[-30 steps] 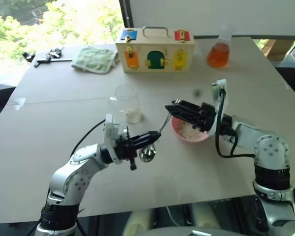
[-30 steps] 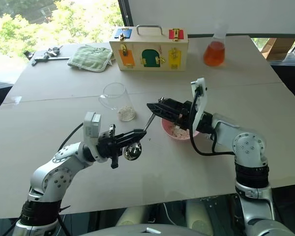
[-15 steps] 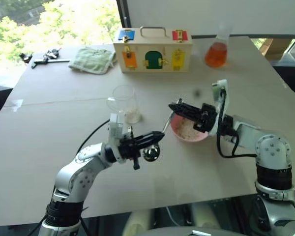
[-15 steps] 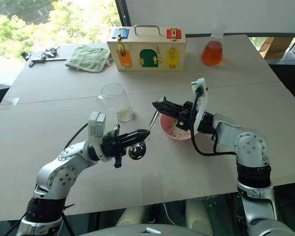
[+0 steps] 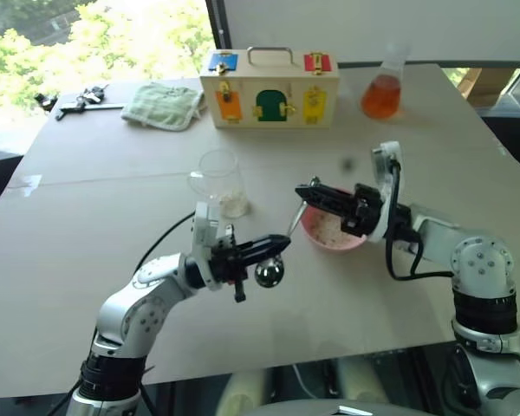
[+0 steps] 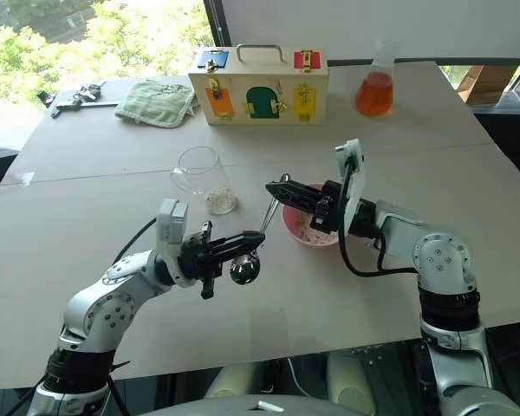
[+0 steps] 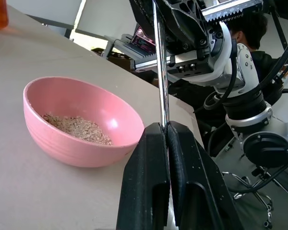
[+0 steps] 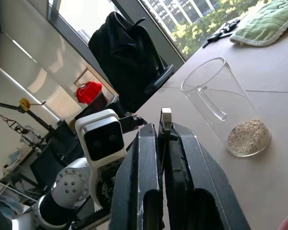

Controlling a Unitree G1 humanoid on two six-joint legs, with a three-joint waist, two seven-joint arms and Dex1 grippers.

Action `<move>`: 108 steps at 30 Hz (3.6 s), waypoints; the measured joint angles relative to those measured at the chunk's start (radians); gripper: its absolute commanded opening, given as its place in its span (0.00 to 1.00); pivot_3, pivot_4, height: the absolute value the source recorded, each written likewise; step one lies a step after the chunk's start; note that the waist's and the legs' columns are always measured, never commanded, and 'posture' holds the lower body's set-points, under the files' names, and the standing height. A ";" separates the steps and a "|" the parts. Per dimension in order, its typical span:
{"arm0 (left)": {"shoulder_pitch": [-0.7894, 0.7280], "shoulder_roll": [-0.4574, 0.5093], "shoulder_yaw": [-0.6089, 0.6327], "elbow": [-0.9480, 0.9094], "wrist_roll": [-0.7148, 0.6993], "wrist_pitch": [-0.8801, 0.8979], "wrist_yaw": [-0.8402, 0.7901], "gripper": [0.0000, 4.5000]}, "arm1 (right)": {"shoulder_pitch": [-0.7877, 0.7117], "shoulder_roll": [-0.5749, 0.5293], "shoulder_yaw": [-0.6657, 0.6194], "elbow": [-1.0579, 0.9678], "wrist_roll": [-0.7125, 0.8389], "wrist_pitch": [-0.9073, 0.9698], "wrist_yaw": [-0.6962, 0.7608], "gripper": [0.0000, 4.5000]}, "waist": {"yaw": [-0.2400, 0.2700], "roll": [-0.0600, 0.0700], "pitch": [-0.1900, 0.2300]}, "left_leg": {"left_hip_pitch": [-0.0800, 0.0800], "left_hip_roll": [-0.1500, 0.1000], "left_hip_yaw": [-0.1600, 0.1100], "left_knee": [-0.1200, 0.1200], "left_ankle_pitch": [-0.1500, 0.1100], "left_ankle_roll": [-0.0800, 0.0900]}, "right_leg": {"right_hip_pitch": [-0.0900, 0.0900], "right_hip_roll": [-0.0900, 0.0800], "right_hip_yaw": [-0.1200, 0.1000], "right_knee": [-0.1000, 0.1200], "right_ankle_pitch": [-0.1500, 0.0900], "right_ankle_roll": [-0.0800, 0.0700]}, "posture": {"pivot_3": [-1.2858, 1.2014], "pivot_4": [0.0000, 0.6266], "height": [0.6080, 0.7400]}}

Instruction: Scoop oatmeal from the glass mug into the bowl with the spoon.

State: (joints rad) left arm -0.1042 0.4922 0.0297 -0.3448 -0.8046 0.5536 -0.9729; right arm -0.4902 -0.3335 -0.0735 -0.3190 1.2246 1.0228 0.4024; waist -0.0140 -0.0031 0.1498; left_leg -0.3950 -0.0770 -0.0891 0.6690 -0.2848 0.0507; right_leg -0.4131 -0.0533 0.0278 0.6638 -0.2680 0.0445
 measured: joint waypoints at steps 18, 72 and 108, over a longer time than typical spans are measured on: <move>0.054 -0.002 0.170 -0.101 0.092 -0.120 0.209 0.99 | -0.059 -0.037 -0.065 0.085 0.019 0.013 -0.164 0.00 | 0.000 0.000 0.000 | 0.000 0.000 0.001 0.000 0.000 0.000 | 0.000 0.000 0.000 0.000 0.000 0.000 | 0.52 0.24 1.00; -0.369 -0.047 0.174 0.834 0.557 -0.692 0.388 0.63 | -0.172 -0.033 -0.163 0.066 0.045 -0.091 -0.358 0.00 | -0.005 -0.001 -0.001 | -0.002 -0.001 0.001 0.004 0.001 0.000 | -0.004 -0.001 0.001 0.008 0.000 0.000 | 0.52 0.24 1.00; -0.579 -0.069 -0.036 0.503 0.644 -0.118 0.432 0.01 | -0.343 -0.076 0.273 0.088 -0.659 -0.417 0.048 0.00 | -0.028 -0.002 -0.001 | -0.005 -0.004 0.002 0.007 0.001 -0.002 | -0.010 -0.001 0.003 0.015 0.000 0.000 | 0.52 0.24 1.00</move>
State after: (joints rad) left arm -0.6835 0.4231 -0.0066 0.1586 -0.1608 0.4353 -0.5407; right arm -0.8333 -0.4092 0.1996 -0.2312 0.5653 0.6062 0.4508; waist -0.0421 -0.0046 0.1486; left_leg -0.3998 -0.0808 -0.0867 0.6759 -0.2835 0.0491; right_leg -0.4233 -0.0543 0.0310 0.6788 -0.2679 0.0446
